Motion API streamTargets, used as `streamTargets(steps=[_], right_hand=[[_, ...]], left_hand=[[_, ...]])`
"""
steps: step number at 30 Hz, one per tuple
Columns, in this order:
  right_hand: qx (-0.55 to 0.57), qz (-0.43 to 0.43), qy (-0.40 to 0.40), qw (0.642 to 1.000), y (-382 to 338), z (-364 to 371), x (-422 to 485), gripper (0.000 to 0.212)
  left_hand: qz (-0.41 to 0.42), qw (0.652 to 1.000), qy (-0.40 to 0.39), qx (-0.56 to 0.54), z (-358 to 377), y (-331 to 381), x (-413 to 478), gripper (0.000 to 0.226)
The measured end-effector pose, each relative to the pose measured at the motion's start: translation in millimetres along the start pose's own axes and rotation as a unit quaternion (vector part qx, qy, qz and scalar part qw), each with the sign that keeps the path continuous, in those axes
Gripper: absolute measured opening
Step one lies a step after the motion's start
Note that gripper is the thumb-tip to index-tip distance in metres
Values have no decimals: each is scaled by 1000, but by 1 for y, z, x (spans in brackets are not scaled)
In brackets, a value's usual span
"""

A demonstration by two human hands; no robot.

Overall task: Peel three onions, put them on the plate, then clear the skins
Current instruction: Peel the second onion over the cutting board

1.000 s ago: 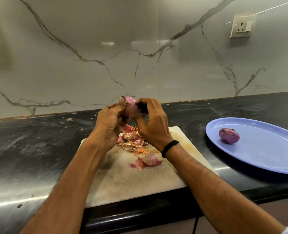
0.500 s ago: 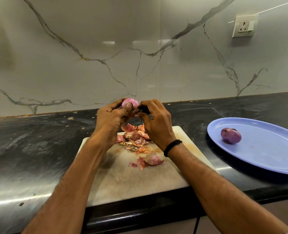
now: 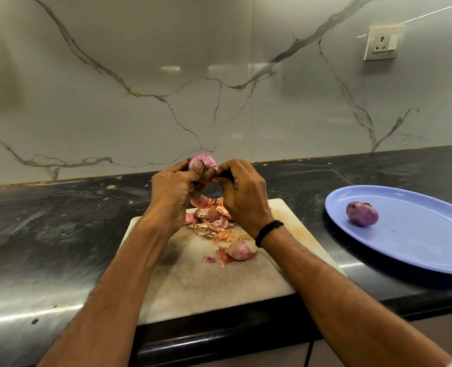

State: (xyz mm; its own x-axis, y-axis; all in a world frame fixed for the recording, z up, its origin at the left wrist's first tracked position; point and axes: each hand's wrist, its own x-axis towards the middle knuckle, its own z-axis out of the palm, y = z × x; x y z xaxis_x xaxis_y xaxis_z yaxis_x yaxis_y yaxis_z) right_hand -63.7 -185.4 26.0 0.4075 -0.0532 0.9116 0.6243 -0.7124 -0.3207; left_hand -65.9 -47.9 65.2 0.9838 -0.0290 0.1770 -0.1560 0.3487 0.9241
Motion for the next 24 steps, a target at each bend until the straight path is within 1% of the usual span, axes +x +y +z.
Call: streamTargets(steps=[2,5,9,13,16,18,20,24], right_hand=[[22,14,6,1000,-2,0,0,17],[24,25,16,999,-1,0,2,21],[1,28,20,999,0,1,2,16],[8,25,37,999,0,-1,1,7],[-7,12,16,1000,1,0,0,7],[-17,-1,-6,1000,0,2,-1,9],[-16,-4,-23,1000,-1,2,-2,10],[-10,41,-26,999,0,1,-1,14]], left_hand=[[3,1000,5,6,-1,0,1,15],[12,1000,5,21,-1,-1,3,27],[11,1000,-9,10,0,-2,1,38],[15,1000,-13,24,0,-3,0,44],[16,999,-13,26,2,-3,-1,48],[10,1000,-4,26,3,-3,-1,43],[-2,1000,17,15,3,-3,0,31],[-29,998,60,-21,0,-2,4,29]])
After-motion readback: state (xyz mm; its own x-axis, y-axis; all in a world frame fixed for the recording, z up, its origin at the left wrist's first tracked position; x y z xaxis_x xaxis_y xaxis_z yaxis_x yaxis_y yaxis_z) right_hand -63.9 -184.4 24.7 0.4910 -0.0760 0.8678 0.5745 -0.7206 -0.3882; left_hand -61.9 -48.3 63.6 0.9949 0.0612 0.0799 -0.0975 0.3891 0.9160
